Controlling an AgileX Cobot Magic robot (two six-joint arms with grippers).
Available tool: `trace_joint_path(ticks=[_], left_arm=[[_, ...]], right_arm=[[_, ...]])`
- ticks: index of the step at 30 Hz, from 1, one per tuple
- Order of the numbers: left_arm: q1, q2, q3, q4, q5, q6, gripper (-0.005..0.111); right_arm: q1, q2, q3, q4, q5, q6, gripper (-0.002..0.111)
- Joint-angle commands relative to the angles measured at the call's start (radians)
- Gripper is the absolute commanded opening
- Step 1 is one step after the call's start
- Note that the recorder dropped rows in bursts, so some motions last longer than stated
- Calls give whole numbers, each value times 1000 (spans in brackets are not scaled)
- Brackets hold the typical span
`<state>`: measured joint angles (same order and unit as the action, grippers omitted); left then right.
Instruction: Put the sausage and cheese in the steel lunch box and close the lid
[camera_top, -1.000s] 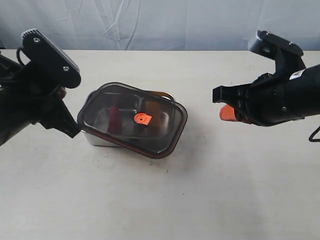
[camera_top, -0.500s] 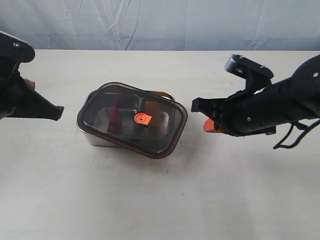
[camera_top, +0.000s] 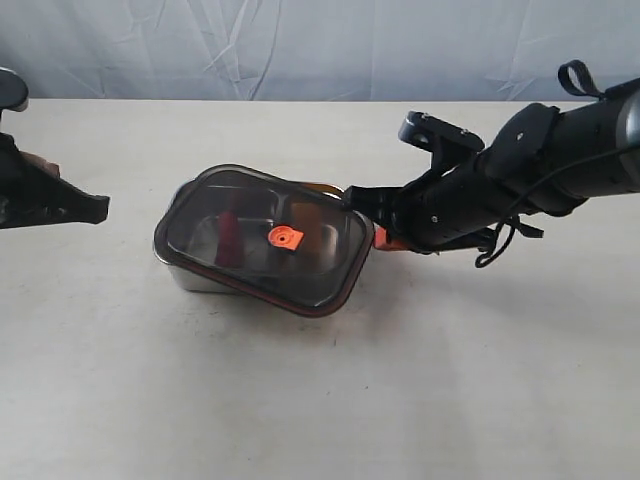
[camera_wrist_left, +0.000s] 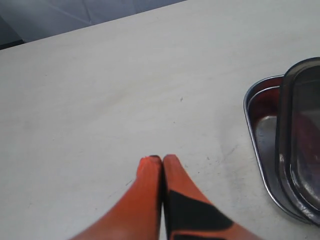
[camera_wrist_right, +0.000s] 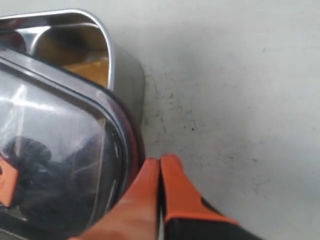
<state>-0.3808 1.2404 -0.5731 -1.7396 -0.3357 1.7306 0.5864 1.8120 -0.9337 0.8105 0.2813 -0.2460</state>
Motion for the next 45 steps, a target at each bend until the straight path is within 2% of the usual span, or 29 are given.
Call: trace_joint_path(ticks=[1, 21, 29, 34, 38, 42, 45], left_arm=[[2, -5, -5, -5, 7, -4, 0], [2, -5, -5, -5, 22, -4, 0], [2, -5, -5, -5, 22, -4, 0], [2, -5, -5, -5, 22, -4, 0], [2, -5, -5, -5, 22, -4, 0], [2, -5, -5, -5, 24, -4, 0], [2, -5, -5, -5, 32, -4, 0]], right_arm=[[3, 31, -32, 4, 24, -6, 0], [3, 37, -59, 8, -98, -8, 0], [0, 37, -104, -98, -41, -4, 0], [-59, 35, -104, -148, -14, 41, 0], [-108, 28, -104, -162, 100, 46, 0], [-94, 28, -93, -223, 208, 46, 0], [-66, 28, -88, -222, 222, 46, 0]])
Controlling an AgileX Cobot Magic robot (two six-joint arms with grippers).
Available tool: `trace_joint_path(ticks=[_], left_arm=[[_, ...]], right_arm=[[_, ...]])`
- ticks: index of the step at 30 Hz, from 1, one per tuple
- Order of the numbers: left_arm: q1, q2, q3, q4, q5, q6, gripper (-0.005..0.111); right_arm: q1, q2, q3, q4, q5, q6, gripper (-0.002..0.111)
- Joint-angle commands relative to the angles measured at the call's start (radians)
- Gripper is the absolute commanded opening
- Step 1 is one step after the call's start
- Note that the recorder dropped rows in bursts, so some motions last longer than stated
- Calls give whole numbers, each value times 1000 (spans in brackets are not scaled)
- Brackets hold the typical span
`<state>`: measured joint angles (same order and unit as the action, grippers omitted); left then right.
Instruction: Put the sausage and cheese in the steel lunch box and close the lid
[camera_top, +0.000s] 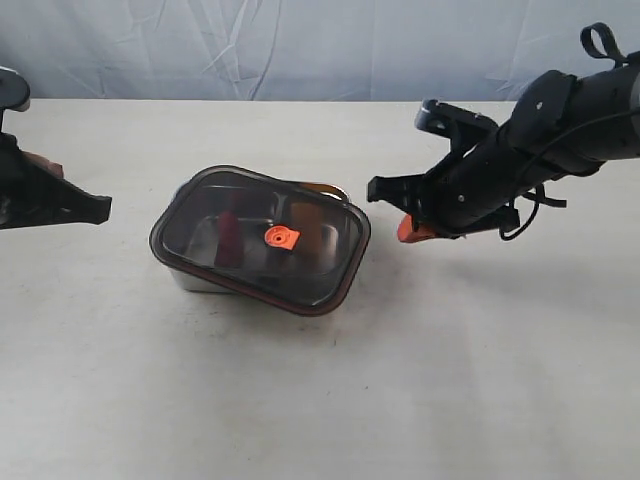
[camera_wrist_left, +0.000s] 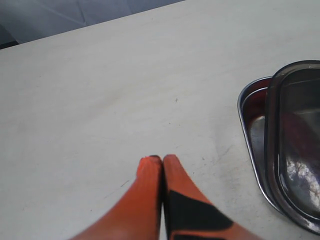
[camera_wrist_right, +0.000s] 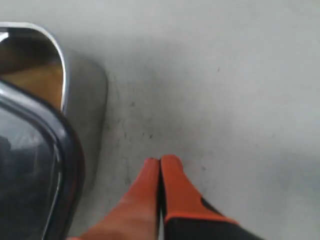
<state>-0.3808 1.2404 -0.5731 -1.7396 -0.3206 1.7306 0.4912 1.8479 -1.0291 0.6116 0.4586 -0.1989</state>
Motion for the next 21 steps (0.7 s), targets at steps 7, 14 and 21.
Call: trace_joint_path(ticks=[7, 14, 21], left_arm=[[2, -5, -5, -5, 33, -4, 0], [2, -5, -5, -5, 33, -4, 0], [2, -5, -5, -5, 33, -4, 0]], right_arm=[[98, -8, 7, 9, 14, 1, 0], [103, -8, 7, 29, -68, 1, 0], [103, -8, 7, 34, -151, 15, 0]])
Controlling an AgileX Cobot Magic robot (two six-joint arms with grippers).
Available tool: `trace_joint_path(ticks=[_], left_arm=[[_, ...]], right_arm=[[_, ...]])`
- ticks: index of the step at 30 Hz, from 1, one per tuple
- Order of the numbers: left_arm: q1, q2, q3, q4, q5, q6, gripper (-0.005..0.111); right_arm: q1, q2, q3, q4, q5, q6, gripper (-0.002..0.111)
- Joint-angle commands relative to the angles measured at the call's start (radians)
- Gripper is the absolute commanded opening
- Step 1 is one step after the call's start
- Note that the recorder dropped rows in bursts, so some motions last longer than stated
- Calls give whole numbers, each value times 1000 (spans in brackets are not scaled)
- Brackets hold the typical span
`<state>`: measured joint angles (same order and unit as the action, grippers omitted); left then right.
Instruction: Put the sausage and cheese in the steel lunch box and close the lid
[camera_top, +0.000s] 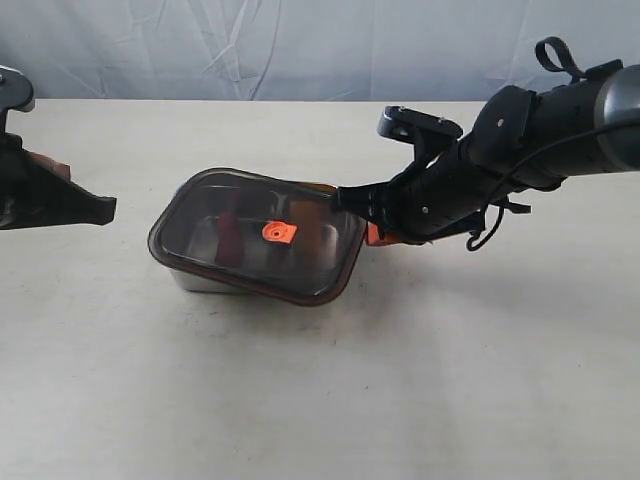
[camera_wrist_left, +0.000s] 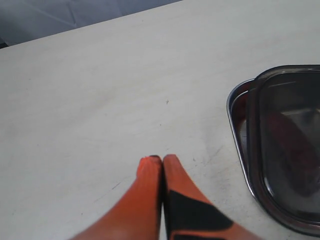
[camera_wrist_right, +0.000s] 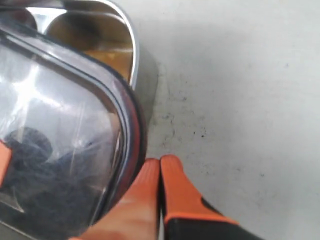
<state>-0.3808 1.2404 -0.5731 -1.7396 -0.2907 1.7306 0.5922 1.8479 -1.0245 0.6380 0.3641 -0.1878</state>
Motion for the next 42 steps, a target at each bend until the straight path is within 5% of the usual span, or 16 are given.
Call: trace_joint_path(ticks=[1, 32, 42], left_arm=[[2, -5, -5, -5, 3, -4, 0], [2, -5, -5, -5, 2, -4, 0], [2, 78, -5, -5, 32, -4, 0]], right_arm=[[2, -8, 1, 7, -71, 4, 0], [-23, -9, -137, -184, -35, 8, 0], [-15, -56, -137, -203, 310, 8, 0]])
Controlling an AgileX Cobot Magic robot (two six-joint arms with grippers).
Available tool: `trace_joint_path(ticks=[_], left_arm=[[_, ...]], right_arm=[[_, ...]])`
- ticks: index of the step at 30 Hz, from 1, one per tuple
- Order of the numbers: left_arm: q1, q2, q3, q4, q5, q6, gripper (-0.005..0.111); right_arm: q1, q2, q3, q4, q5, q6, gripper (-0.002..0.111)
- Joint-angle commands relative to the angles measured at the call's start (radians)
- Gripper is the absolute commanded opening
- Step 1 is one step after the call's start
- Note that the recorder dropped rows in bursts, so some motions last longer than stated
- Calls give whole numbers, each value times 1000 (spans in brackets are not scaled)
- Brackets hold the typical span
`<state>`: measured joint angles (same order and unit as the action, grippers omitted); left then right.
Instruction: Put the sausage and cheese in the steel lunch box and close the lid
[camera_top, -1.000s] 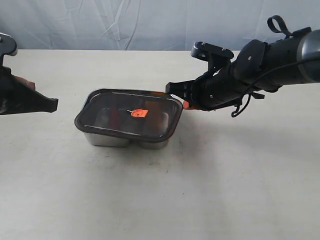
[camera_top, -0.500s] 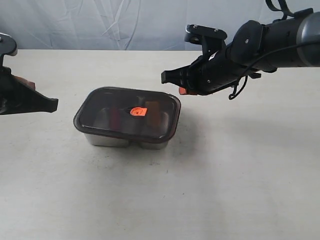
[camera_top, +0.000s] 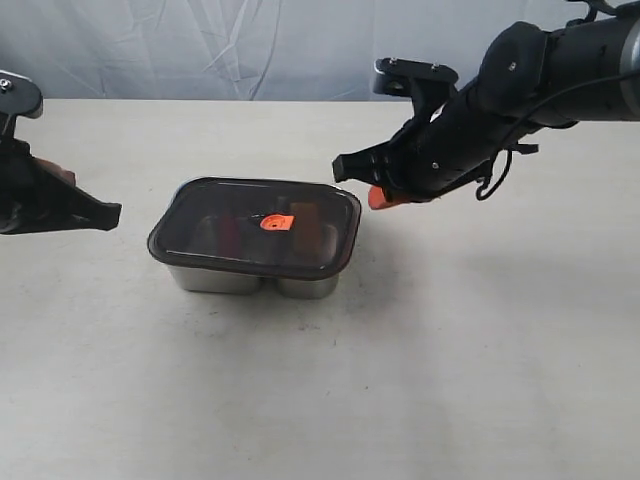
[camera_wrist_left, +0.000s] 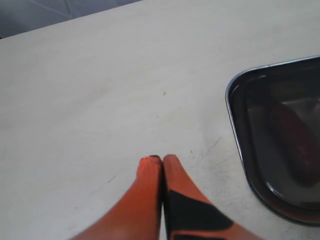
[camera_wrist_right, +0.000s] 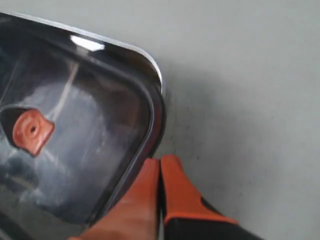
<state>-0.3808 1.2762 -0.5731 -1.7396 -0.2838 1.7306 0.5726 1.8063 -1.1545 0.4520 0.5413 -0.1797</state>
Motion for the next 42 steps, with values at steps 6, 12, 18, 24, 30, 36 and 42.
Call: trace_joint_path(ticks=[6, 12, 18, 24, 30, 36, 42], left_arm=[[2, 62, -5, -5, 46, -28, 0], [2, 62, -5, -5, 46, -28, 0], [2, 62, -5, -5, 46, -28, 0], [2, 62, -5, -5, 48, -28, 0], [2, 62, -5, -5, 48, -28, 0], [2, 62, -5, -5, 48, -28, 0], [2, 62, -5, -5, 48, -28, 0]], right_arm=[[59, -14, -6, -21, 210, -5, 0], [130, 3, -6, -23, 210, -5, 0], [161, 42, -6, -15, 172, -2, 0], [161, 16, -7, -19, 129, -2, 0], [161, -89, -7, -33, 170, -2, 0], [175, -76, 4, -33, 297, -6, 0], [213, -20, 4, -20, 274, -11, 0]])
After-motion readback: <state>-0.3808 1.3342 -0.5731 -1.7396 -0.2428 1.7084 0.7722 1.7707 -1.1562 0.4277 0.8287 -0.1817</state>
